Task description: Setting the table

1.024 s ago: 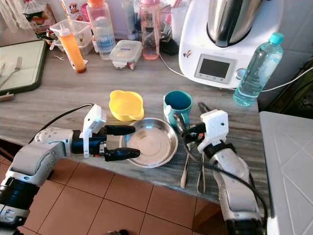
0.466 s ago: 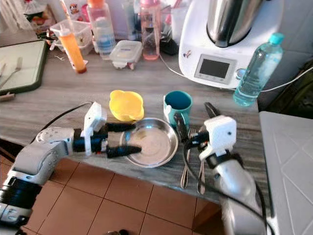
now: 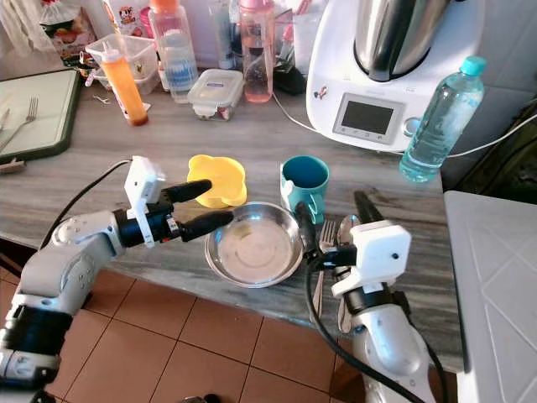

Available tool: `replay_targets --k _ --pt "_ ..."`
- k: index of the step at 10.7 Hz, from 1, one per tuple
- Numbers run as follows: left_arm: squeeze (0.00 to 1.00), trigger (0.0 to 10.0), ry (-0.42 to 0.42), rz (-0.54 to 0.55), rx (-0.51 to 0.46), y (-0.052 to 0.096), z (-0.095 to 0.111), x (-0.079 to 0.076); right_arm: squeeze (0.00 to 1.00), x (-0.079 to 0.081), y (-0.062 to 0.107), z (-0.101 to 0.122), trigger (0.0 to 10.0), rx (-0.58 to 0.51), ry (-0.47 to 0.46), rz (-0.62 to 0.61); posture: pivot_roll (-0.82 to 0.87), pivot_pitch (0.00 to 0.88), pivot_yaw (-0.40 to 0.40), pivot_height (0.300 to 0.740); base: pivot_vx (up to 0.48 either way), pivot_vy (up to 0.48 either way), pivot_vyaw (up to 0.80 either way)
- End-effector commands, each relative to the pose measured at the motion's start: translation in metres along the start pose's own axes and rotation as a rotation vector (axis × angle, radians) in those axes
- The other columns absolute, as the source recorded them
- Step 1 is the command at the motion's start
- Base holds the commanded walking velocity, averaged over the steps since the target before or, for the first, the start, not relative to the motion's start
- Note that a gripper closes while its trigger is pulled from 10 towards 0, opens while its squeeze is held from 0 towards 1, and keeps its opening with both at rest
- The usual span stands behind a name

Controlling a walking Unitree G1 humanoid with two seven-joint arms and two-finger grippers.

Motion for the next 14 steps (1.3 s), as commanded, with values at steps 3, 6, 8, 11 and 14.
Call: replay_targets --k 3,6,8,11,14 --pt "0.00 10.0 -0.041 0.115 -0.120 -0.001 0.009 -0.006 1.00 0.002 0.001 0.010 10.0 -0.011 0.052 0.003 0.11 0.097 0.010 0.740 0.000 0.000 0.00" --pt "0.00 10.0 -0.175 0.296 -0.248 -0.008 0.018 -0.007 0.64 -0.008 0.001 0.017 10.0 -0.028 0.201 -0.079 0.10 0.094 0.005 0.740 0.000 0.000 0.00" --pt "0.00 10.0 -0.195 0.548 -0.287 0.001 0.014 0.009 0.58 -0.031 0.017 0.014 10.0 0.024 0.325 -0.184 0.09 0.086 0.008 0.740 0.000 0.000 0.00" --pt "0.00 10.0 -0.290 0.768 -0.254 0.030 -0.010 0.021 0.53 -0.047 0.033 0.011 10.0 0.083 0.389 -0.283 0.08 0.082 0.011 0.740 0.000 0.000 0.00" --pt "0.00 10.0 -0.333 0.790 -0.252 0.040 -0.019 0.017 0.45 -0.045 0.032 0.010 10.0 0.083 0.398 -0.286 0.09 0.071 0.001 0.740 0.000 0.000 0.00"
Point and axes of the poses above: a point about 5 cm out from each wrist's last joint towards the gripper, its own y axis pointing back from the gripper into the wrist, its own z axis along the axis of the wrist's last joint, x = y × z, the point moved 1 cm from there along -y, pointing out of the wrist towards the gripper, and after that the axes turned 12 degrees about y, right-handed, at the moved point
